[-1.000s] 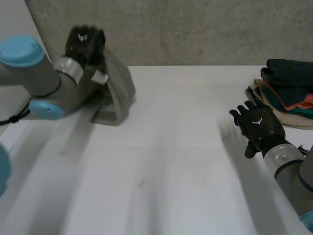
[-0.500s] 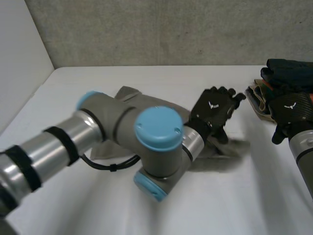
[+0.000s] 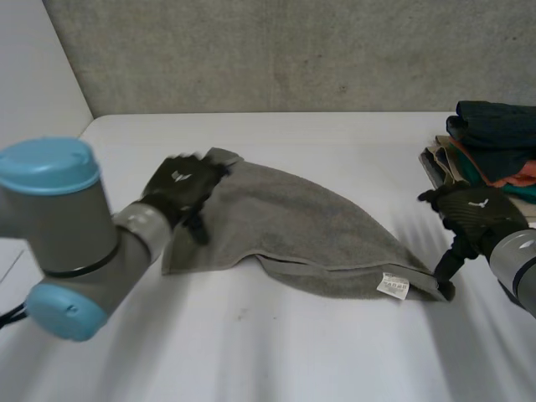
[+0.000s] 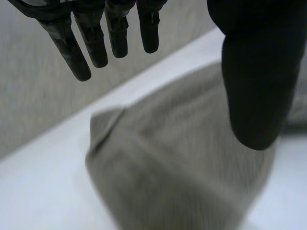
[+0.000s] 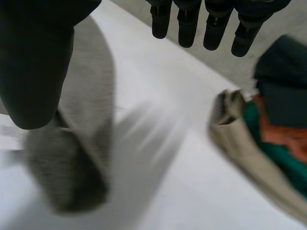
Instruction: Fold the laundry.
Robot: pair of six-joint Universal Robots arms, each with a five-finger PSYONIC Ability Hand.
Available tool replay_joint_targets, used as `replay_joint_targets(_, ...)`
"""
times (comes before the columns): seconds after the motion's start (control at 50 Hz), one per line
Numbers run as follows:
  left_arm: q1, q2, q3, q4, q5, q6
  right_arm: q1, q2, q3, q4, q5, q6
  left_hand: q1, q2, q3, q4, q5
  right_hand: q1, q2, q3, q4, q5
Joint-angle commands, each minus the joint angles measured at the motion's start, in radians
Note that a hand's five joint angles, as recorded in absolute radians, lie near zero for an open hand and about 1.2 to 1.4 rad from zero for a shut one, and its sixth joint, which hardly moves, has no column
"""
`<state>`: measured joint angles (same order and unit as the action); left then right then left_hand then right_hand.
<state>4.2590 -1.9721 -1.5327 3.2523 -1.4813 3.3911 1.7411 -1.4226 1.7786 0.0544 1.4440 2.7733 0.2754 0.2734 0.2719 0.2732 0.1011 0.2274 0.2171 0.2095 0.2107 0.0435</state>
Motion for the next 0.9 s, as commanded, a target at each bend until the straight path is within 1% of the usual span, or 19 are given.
replay_joint_targets(0.02, 0.078, -0.028, -0.116, 0.04, 0.055, -0.007, 0.008, 0.178, -0.087, 0.071, -0.085, 0.045, 0.067, 0.069, 0.071, 0.07, 0.067, -0.053, -0.043, -0.035, -0.036, -0.044)
replay_joint_targets(0.06, 0.068, -0.053, -0.119, 0.087, 0.079, -0.012, 0.008, 0.201, -0.097, 0.071, -0.083, 0.045, 0.061, 0.063, 0.065, 0.064, 0.061, -0.031, -0.021, -0.013, -0.014, -0.022)
replay_joint_targets(0.14, 0.056, -0.083, -0.118, 0.158, 0.101, -0.018, 0.008, 0.217, -0.108, 0.065, -0.08, 0.031, 0.07, 0.072, 0.074, 0.072, 0.07, 0.075, 0.085, 0.093, 0.091, 0.084)
replay_joint_targets(0.22, 0.004, -0.14, -0.08, 0.195, 0.101, -0.018, 0.011, 0.241, -0.11, 0.045, -0.057, 0.028, 0.073, 0.075, 0.077, 0.075, 0.073, 0.136, 0.147, 0.154, 0.153, 0.146)
replay_joint_targets(0.28, -0.033, -0.189, -0.024, 0.192, 0.098, -0.018, 0.015, 0.252, -0.108, 0.007, -0.03, 0.028, 0.085, 0.087, 0.088, 0.087, 0.085, 0.297, 0.308, 0.315, 0.314, 0.307)
replay_joint_targets(0.32, -0.044, -0.211, 0.0, 0.187, 0.096, -0.018, 0.021, 0.254, -0.1, -0.021, -0.016, 0.019, 0.085, 0.087, 0.088, 0.087, 0.085, 0.579, 0.589, 0.596, 0.595, 0.588)
replay_joint_targets(0.36, -0.056, -0.247, 0.037, 0.187, 0.092, -0.016, 0.028, 0.254, -0.091, -0.037, -0.013, 0.005, 0.085, 0.087, 0.088, 0.087, 0.085, 0.913, 0.923, 0.931, 0.929, 0.922)
replay_joint_targets(0.38, -0.06, -0.261, 0.051, 0.185, 0.092, -0.016, 0.034, 0.254, -0.084, -0.053, -0.019, -0.016, 0.085, 0.087, 0.088, 0.087, 0.085, 1.166, 1.177, 1.184, 1.183, 1.176)
replay_joint_targets(0.48, -0.102, -0.33, 0.127, 0.182, 0.088, -0.013, 0.04, 0.228, -0.044, -0.094, -0.022, -0.072, 0.14, 0.142, 0.144, 0.143, 0.14, 1.169, 1.179, 1.187, 1.186, 1.178)
replay_joint_targets(0.54, -0.11, -0.343, 0.146, 0.176, 0.088, -0.012, 0.043, 0.173, -0.019, -0.11, -0.024, -0.096, 0.167, 0.169, 0.17, 0.169, 0.167, 1.169, 1.179, 1.187, 1.186, 1.178)
replay_joint_targets(0.58, -0.116, -0.352, 0.163, 0.172, 0.087, -0.01, 0.044, 0.146, -0.008, -0.11, -0.024, -0.1, 0.261, 0.263, 0.264, 0.263, 0.26, 1.169, 1.179, 1.187, 1.186, 1.178)
replay_joint_targets(0.62, -0.116, -0.355, 0.175, 0.172, 0.084, -0.009, 0.046, 0.114, -0.001, -0.11, -0.027, -0.1, 0.381, 0.383, 0.384, 0.383, 0.38, 1.169, 1.179, 1.187, 1.186, 1.178)
replay_joint_targets(0.64, -0.117, -0.363, 0.192, 0.175, 0.075, -0.007, 0.046, 0.103, 0.002, -0.11, -0.028, -0.1, 0.544, 0.546, 0.548, 0.546, 0.544, 1.169, 1.179, 1.187, 1.186, 1.178)
replay_joint_targets(0.68, -0.117, -0.375, 0.21, 0.176, 0.055, -0.003, 0.048, 0.068, 0.01, -0.108, -0.033, -0.103, 0.747, 0.749, 0.751, 0.75, 0.747, 1.169, 1.179, 1.187, 1.186, 1.178)
replay_joint_targets(0.7, -0.117, -0.39, 0.23, 0.176, 0.024, 0.002, 0.046, 0.057, 0.013, -0.108, -0.036, -0.106, 0.9, 0.902, 0.903, 0.902, 0.899, 1.169, 1.179, 1.187, 1.186, 1.178)
replay_joint_targets(0.76, -0.117, -0.398, 0.259, 0.169, -0.036, 0.016, 0.046, 0.016, 0.018, -0.097, -0.053, -0.153, 1.077, 1.079, 1.08, 1.079, 1.076, 1.169, 1.179, 1.187, 1.186, 1.178)
replay_joint_targets(0.78, -0.116, -0.395, 0.267, 0.167, -0.071, 0.033, 0.046, 0.008, 0.018, -0.096, -0.057, -0.174, 1.12, 1.122, 1.124, 1.123, 1.12, 1.169, 1.179, 1.187, 1.186, 1.178)
replay_joint_targets(0.84, -0.114, -0.384, 0.256, 0.168, -0.103, 0.06, 0.032, -0.019, 0.021, -0.076, -0.071, -0.289, 1.121, 1.123, 1.124, 1.123, 1.121, 1.169, 1.179, 1.187, 1.186, 1.178)
replay_joint_targets(0.9, -0.107, -0.321, 0.221, 0.165, -0.103, 0.089, 0.032, -0.022, 0.019, -0.021, -0.066, -0.404, 1.121, 1.123, 1.124, 1.123, 1.121, 1.169, 1.179, 1.187, 1.186, 1.178)
